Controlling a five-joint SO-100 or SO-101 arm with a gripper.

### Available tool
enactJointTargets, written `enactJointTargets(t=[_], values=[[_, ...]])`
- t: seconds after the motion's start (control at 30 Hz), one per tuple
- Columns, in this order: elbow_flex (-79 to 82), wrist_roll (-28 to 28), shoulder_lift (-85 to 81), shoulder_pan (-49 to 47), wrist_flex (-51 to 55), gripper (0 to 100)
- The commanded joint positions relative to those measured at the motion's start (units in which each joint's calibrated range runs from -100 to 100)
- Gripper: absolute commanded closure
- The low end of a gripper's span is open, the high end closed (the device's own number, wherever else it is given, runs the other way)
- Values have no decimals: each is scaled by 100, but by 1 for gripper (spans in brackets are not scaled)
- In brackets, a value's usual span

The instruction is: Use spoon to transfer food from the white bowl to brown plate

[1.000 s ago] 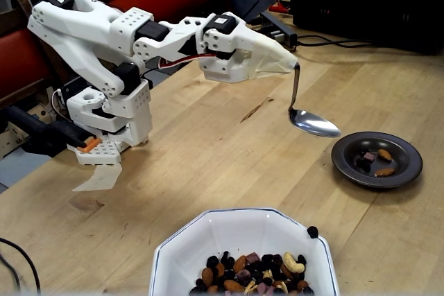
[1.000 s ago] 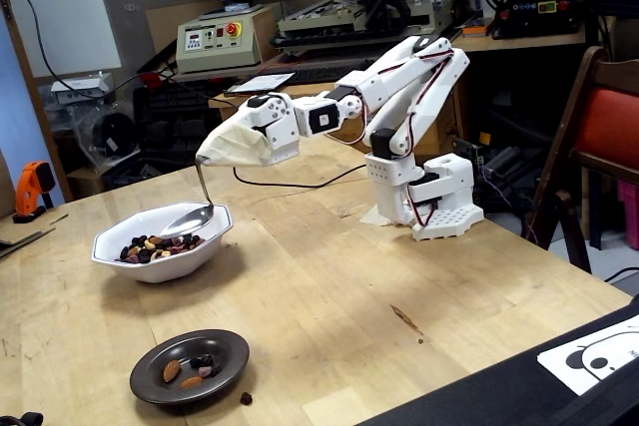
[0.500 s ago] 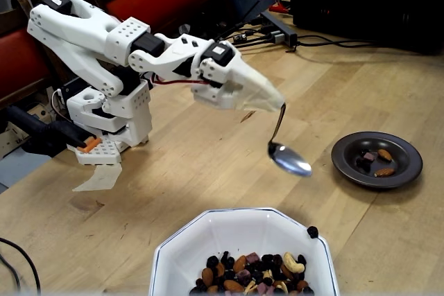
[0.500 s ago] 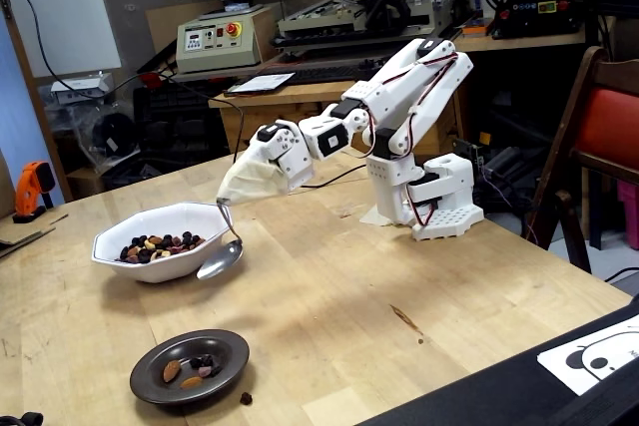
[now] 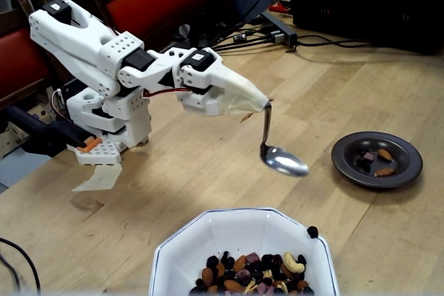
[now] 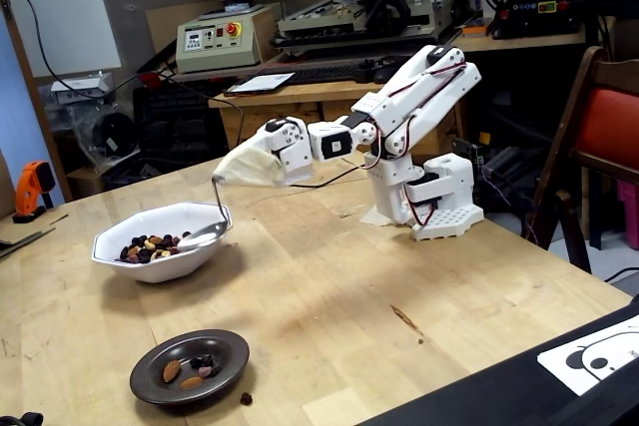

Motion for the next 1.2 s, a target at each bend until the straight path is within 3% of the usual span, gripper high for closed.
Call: enactJointTargets(t=[0.0, 0.53, 1.17], values=[[224, 10, -207, 36, -393, 97], [233, 5, -216, -1046, -543, 97], [233, 5, -156, -1053, -480, 97]])
